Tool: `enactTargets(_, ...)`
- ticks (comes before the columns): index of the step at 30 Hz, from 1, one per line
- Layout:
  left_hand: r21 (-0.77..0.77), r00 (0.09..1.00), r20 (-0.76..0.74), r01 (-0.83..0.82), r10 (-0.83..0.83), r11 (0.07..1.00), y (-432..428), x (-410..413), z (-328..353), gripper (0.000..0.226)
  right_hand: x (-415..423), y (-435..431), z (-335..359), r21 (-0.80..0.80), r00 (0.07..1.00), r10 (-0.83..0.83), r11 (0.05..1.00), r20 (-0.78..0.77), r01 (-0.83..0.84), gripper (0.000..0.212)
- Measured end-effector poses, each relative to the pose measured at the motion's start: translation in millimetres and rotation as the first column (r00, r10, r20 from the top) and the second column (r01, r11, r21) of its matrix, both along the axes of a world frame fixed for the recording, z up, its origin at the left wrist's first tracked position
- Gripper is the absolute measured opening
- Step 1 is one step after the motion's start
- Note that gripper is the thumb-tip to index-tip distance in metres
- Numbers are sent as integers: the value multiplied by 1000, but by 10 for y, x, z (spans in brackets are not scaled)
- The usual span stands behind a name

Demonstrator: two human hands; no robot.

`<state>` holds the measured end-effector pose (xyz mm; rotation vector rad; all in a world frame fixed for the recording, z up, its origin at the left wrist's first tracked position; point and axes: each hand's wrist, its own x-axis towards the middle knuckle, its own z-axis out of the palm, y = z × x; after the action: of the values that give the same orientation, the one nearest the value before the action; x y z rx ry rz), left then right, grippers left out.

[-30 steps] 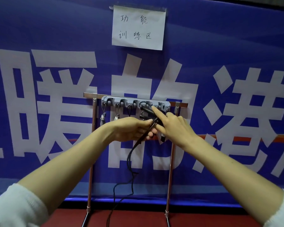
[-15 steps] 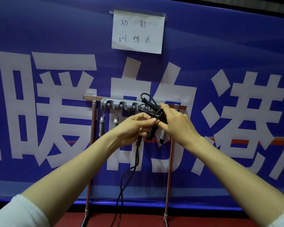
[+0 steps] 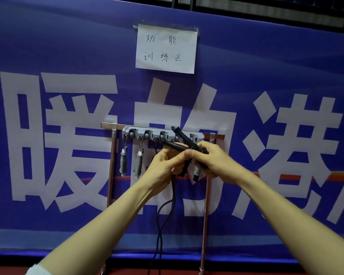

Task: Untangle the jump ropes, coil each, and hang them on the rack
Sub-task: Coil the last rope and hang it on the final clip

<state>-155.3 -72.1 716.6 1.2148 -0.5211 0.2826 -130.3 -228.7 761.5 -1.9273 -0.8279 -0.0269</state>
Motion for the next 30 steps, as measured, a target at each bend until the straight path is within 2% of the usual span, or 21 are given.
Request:
enactTargets(3,-105,999,33,16,-13,994,-78,-13,69,25,22,21,-58,186,991,85,980,-104,-65,40)
enactTargets(7,-146,991,-45,-128,123,981,-190,-1,128,28,36,65,-83,390,972,179,915,-153,-107,45)
enactTargets(8,-133,993,-61,-112,105,985,-182,1,151,25,33,66,-78,417,961,207,901,-182,-115,48)
enactTargets(10,-23,996,-81,21,-23,1000,-100,-16,220,20,14,53,-68,436,920,273,890,-280,-131,53)
enactTargets(12,116,989,-100,117,-106,986,-11,-37,285,16,2,44,-67,426,883,312,893,-349,-147,47)
enactTargets(13,129,987,-112,132,-118,983,1,-43,298,17,4,45,-73,435,865,337,886,-373,-158,45)
enactTargets(17,-92,975,-153,146,-159,985,-74,10,271,25,86,99,-87,515,799,432,837,-417,-184,60)
enactTargets(21,-116,985,-170,-4,-16,993,-115,79,197,10,104,156,-144,451,867,345,877,-359,-162,59)
enactTargets(24,-79,986,-150,-83,70,993,-119,97,172,9,122,181,-188,451,908,293,882,-300,-135,53)
enactTargets(27,-73,982,-154,-121,109,990,-111,115,153,12,128,212,-198,375,965,161,924,-205,-75,39)
enactTargets(30,-84,983,-152,-118,104,989,-115,123,129,10,128,232,-229,366,985,95,930,-144,-36,44)
